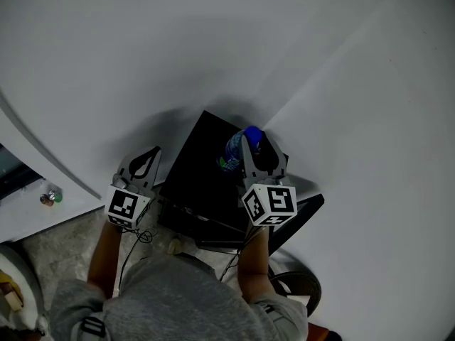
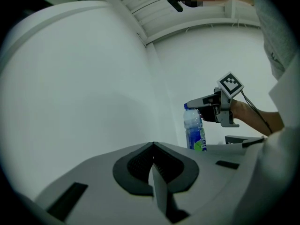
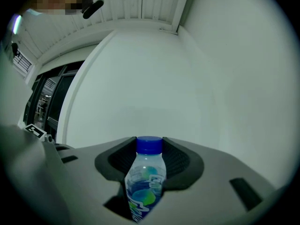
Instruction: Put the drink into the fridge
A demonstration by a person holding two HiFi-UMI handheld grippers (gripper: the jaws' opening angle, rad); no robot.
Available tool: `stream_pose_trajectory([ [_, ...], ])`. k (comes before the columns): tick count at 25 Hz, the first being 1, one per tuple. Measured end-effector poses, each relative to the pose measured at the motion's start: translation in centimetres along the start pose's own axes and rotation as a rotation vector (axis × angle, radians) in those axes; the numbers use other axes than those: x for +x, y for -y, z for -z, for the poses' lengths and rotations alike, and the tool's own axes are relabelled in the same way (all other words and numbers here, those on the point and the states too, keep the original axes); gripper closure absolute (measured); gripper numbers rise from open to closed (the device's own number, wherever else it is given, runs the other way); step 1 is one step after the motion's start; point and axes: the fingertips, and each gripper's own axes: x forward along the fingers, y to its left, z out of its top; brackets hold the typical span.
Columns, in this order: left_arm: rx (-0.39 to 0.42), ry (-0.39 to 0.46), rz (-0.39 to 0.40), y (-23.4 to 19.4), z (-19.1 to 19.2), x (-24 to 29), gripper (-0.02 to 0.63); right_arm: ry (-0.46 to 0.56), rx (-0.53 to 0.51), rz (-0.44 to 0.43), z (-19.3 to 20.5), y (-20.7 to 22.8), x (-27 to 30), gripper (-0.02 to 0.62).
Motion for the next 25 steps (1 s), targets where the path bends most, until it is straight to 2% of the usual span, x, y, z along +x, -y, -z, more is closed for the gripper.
stream_pose_trajectory([
  [9,0.011,0.017,0.041,1.2,-1.2,-2.9,0.604,0.037,-0.022,0.050,-2.7,-1.4,-4.7,0.410],
  [25,0.002,0.050,0.189,6.1,-2.0,-10.0,0.604,0.012,-0.025,0.171,-2.8,-6.4,-16.1,0.410],
])
